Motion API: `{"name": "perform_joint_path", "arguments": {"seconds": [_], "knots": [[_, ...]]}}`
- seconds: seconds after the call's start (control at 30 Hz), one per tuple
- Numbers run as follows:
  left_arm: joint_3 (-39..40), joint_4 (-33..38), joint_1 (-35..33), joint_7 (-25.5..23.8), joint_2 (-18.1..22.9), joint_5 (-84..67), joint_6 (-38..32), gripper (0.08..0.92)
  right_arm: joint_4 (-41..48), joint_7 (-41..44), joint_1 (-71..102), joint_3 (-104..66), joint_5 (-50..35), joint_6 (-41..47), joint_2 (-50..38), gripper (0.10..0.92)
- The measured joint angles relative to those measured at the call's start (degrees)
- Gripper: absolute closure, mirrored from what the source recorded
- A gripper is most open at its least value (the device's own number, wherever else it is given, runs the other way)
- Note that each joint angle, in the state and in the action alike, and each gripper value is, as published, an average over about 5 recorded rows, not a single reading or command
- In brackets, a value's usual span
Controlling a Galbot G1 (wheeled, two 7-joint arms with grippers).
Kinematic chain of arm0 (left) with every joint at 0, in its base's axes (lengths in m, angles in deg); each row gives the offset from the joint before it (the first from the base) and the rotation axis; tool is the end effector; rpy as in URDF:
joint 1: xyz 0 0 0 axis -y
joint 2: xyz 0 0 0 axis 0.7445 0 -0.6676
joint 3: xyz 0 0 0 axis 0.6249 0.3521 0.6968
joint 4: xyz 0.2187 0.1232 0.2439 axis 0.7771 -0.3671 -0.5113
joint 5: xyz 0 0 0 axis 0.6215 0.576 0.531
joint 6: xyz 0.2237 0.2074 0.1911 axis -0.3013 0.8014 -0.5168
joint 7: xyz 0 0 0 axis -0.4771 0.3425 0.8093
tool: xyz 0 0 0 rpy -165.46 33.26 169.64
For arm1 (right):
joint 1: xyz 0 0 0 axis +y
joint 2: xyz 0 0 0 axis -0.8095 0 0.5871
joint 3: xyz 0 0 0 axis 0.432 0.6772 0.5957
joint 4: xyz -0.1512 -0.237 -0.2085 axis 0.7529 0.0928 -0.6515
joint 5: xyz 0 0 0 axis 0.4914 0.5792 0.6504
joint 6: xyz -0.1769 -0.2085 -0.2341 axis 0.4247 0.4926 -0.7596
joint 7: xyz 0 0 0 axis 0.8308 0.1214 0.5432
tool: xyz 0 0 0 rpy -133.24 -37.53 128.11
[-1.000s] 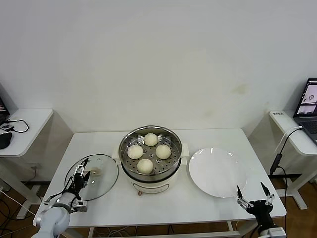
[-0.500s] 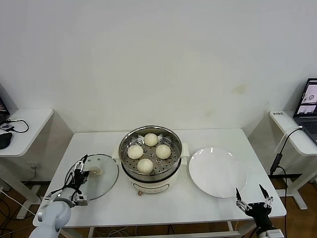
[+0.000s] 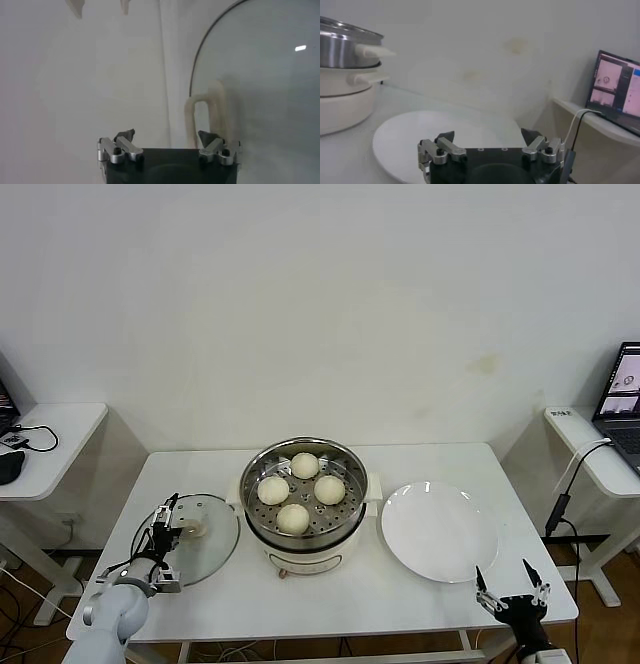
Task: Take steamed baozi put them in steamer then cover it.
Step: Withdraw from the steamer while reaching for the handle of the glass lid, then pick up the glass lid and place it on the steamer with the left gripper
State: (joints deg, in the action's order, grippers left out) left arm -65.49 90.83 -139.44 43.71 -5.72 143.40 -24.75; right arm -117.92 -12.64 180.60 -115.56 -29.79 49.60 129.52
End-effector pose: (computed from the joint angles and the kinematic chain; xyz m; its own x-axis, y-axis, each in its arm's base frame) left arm 0.3380 0.1894 -0.4098 -0.9744 0.0039 0.2249 0.2239 -0.0791 0.9714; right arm 0.1338 -0.1354 -0.3564 -0.9861 0.0688 0.1516 0.0229 0.9581 -0.2855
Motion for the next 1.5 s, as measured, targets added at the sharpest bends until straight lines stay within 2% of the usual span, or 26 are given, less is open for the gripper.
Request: {"name": "perform_joint_path", "arguments": {"seconds": [0.5,0.77,1.13,1.5], "knots": [[-0.14,-1.97,0.58,0.48,0.93,0.44,0.06,0.624,0.21,0.02,0.12,0.57,0.78,-0.19,0.14,0.203],[-1.51,0.35,-1.06,2.17,0.44,0.14,0.63,0.84,-0.21,0.08,0.23,1.02,1.09,-0.18,-0.16,0.203],[-6.35,10.63,-7.26,2.06,-0.99,-2.09,2.78,0.859,0.36,0.23,-0.49,2.6,1.7,-0.35,-0.74,0.203],[-13.97,24.9,-13.82,-2.78,-3.23,-6.06,7.55,0.859,0.68,0.4,-1.46,4.27,2.09,-0.41,-1.81,0.202]]}}
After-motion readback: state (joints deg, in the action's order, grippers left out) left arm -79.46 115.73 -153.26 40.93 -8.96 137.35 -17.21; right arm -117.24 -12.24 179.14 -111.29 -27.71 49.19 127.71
